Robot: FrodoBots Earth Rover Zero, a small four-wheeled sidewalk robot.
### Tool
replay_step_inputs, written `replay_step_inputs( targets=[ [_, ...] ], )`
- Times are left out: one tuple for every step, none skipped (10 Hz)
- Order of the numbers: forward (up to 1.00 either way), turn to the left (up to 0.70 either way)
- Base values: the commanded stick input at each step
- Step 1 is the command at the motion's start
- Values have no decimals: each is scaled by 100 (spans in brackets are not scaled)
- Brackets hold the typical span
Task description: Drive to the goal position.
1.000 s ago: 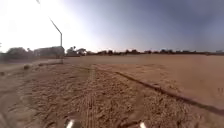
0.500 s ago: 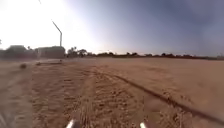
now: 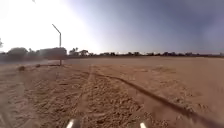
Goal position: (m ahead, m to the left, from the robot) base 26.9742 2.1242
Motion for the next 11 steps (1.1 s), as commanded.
replay_step_inputs(
  targets=[
    [70, 0],
    [70, 0],
    [70, 0],
    [70, 0],
    [70, 0],
    [70, 0],
    [70, 0],
    [70, 0],
    [70, 0],
    [70, 0],
    [70, 0]
  ],
)
